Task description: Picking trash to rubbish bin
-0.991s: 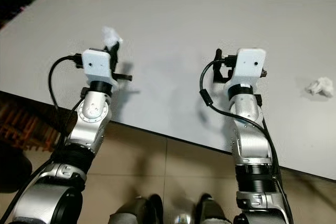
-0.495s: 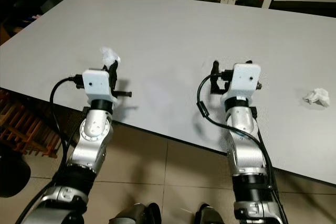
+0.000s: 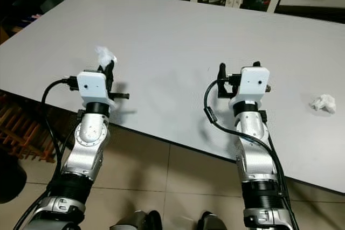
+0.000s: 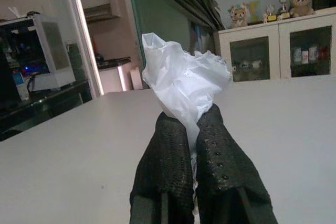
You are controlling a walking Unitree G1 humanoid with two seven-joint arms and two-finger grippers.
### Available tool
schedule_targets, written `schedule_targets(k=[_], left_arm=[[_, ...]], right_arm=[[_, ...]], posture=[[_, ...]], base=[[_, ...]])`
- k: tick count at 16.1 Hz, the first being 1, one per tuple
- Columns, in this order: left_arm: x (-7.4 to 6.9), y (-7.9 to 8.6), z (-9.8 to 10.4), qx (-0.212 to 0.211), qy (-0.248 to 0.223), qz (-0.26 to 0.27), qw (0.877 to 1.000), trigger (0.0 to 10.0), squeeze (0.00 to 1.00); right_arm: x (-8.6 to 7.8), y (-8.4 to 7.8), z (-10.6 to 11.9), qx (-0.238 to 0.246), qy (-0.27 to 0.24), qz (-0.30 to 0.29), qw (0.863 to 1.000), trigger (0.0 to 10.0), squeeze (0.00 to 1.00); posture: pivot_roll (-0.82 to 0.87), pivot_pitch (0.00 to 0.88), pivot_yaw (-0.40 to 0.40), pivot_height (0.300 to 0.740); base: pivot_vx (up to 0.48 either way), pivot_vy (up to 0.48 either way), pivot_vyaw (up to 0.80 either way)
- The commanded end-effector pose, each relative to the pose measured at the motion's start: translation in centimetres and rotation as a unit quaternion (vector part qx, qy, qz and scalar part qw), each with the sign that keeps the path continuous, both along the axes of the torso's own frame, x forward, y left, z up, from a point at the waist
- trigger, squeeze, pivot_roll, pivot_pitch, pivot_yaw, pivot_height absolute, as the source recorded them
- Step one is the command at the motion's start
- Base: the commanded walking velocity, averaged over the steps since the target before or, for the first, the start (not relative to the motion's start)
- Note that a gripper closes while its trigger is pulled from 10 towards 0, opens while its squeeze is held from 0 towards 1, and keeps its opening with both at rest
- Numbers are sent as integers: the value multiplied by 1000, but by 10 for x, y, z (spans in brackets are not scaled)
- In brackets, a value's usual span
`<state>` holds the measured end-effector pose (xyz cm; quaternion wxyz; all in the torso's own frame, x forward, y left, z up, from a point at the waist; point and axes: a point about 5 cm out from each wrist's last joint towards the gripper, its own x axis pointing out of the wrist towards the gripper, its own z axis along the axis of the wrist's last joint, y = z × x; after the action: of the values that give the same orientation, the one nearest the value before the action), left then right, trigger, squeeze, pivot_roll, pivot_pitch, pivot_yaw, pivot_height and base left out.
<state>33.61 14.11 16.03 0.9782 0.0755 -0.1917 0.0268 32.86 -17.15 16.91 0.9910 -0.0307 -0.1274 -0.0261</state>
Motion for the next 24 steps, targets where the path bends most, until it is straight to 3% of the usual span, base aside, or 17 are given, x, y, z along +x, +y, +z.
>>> schedule_targets(k=[1,7,11,24], left_arm=[[-1,0,-2,2,6,7,1000,10000,0],[-8,-7,-9,8,22,5,1000,10000,0],[-9,-11,-8,6,22,0,1000,10000,0],[-8,-12,-2,4,15,-2,1000,10000,0]], right_arm=[[2,5,2,0,-5,13,1000,10000,0],[-7,9,-6,7,14,25,1000,10000,0],[-7,1,-6,10,19,12,1000,10000,0],[-8,0,-4,12,23,8,1000,10000,0]], posture=[[-20,99,52,740],[-15,192,34,740],[-18,205,30,740],[-26,224,27,740]], base=[[0,0,0],[0,0,0],[0,0,0],[-20,0,0]])
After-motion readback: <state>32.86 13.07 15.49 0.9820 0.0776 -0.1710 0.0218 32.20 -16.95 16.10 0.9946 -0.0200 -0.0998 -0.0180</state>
